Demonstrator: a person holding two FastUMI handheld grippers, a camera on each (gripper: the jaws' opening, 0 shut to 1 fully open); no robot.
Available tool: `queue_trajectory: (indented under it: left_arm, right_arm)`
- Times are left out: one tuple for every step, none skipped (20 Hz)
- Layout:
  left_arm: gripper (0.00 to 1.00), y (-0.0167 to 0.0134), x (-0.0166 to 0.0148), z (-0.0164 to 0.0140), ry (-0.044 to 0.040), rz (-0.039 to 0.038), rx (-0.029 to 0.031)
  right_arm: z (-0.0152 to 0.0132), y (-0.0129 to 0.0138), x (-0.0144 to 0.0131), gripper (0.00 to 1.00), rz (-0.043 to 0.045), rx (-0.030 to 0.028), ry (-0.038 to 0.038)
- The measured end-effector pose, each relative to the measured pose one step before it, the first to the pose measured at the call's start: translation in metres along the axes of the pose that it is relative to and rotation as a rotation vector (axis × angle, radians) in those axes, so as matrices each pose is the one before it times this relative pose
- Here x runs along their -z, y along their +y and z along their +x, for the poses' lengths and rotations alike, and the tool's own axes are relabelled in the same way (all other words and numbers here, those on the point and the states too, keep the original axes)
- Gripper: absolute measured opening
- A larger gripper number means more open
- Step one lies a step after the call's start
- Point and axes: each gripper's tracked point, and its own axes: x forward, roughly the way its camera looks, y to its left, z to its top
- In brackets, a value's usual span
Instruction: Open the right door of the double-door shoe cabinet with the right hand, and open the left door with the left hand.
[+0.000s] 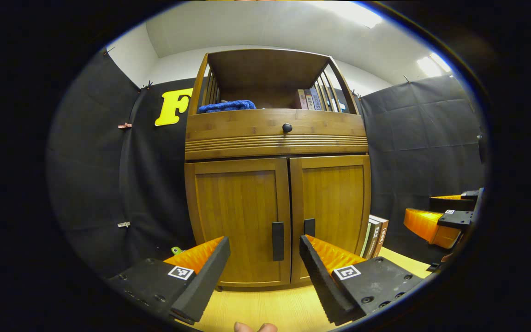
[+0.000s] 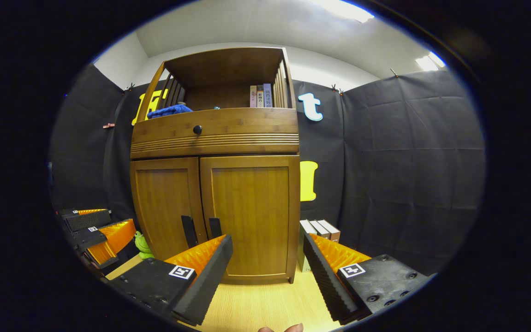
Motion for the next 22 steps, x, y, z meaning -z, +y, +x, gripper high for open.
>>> queue_trajectory:
  left_arm:
    - [0.92,0.00283,0.00096,-0.00094,0.00160,-0.00249,-0.00122]
    - [0.92,0.00227,0.00190,-0.00162,0.00331,-0.00276,-0.00038]
    - [0.92,0.00333,0.00036,-0.00223,0.00157,-0.00292,-0.00132]
    - [0.92,0.00346,0.00059,-0.00219,-0.00193,-0.00189,-0.00291]
    - [0.92,0.00442,-0.00080,-0.00187,-0.00445,0.00061,-0.00343]
    - [0.92,0.00496,0.00139,-0.00163,-0.00097,0.00253,-0.00439]
    - [0.92,0.00502,0.00198,-0.00159,0.00401,-0.00146,-0.00334]
    - [0.92,0.00460,0.00340,-0.00159,0.00816,-0.00723,-0.00107]
    - [0.92,0.00555,0.00239,-0.00132,0.00674,-0.00898,-0.00090]
    - [0.92,0.00610,0.00218,-0.00194,0.00387,-0.00551,-0.00586]
    - [0.92,0.00552,0.00044,-0.00137,0.00099,0.00130,-0.00537]
    - [0.92,0.00615,0.00268,0.00045,0.00070,0.00735,-0.00529]
    - [0.92,0.00529,0.00306,0.00042,0.00490,0.00810,-0.00551]
    - [0.92,0.00553,0.00355,0.00029,0.00506,0.00504,-0.00967]
    - [0.92,0.00482,0.00249,0.00065,0.00559,-0.00273,-0.01173]
    - [0.92,0.00345,0.00272,-0.00033,0.00454,-0.00885,-0.01053]
    - [0.92,0.00353,0.00071,-0.00010,0.00248,-0.00855,-0.01205]
    - [0.92,0.00440,0.00104,0.00138,0.00486,-0.00228,-0.01644]
    - [0.92,0.00291,0.00145,-0.00003,0.00278,0.00210,-0.01280]
    - [0.94,0.00052,0.00202,0.00049,0.00308,0.00357,-0.01065]
    - [0.94,-0.00097,0.00166,0.00121,0.00667,0.00375,-0.00379]
    - [0.94,0.00076,0.00230,0.00155,0.00748,0.00486,-0.00542]
  right_arm:
    - [0.00150,0.00496,0.00095,0.98,-0.00439,-0.00674,0.00621]
    - [0.00259,0.00645,0.00127,0.98,0.00289,-0.00855,0.00483]
    - [0.00326,0.00602,0.00277,0.98,0.01210,-0.00852,0.00991]
    - [0.00361,0.00574,0.00417,0.98,0.01442,-0.00772,0.01131]
    - [0.00597,0.00541,0.00340,0.98,0.01033,-0.00474,0.00838]
    - [0.00503,0.00409,0.00343,0.98,0.00601,-0.00146,0.01113]
    - [0.00753,0.00573,0.00349,0.98,0.00577,-0.00635,0.00608]
    - [0.00940,0.00772,0.00312,0.98,0.00810,-0.00629,0.00512]
    - [0.00831,0.00635,0.00264,0.98,0.00383,-0.00937,0.00133]
    - [0.00963,0.00719,0.00226,0.98,-0.00206,-0.00800,-0.00254]
    - [0.00962,0.00712,0.00025,0.98,-0.00721,-0.01102,-0.00286]
    - [0.01004,0.00629,0.00333,0.98,-0.00201,-0.01042,0.00094]
    - [0.01212,0.00620,0.00408,0.98,0.01438,-0.01092,0.00124]
    - [0.01328,0.00450,0.00618,0.98,0.01896,-0.00815,0.00488]
    - [0.01380,0.00285,0.00680,0.98,0.01426,0.00021,0.01138]
    - [0.01582,-0.00197,0.00695,0.98,0.00439,0.00508,0.01579]
    - [0.01517,0.00001,0.00885,0.97,-0.00036,0.00191,0.02052]
    - [0.01612,0.00176,0.01103,0.98,-0.00308,-0.00210,0.02124]
    - [0.01201,0.00160,0.00718,0.98,-0.00260,-0.00617,0.01199]
    - [0.01798,0.00130,0.00969,0.97,-0.00616,-0.00370,0.01576]
    - [0.00997,0.00187,0.00630,0.96,-0.00478,-0.00671,0.01756]
    - [0.00955,0.00360,0.00729,0.96,-0.00335,-0.00374,0.01117]
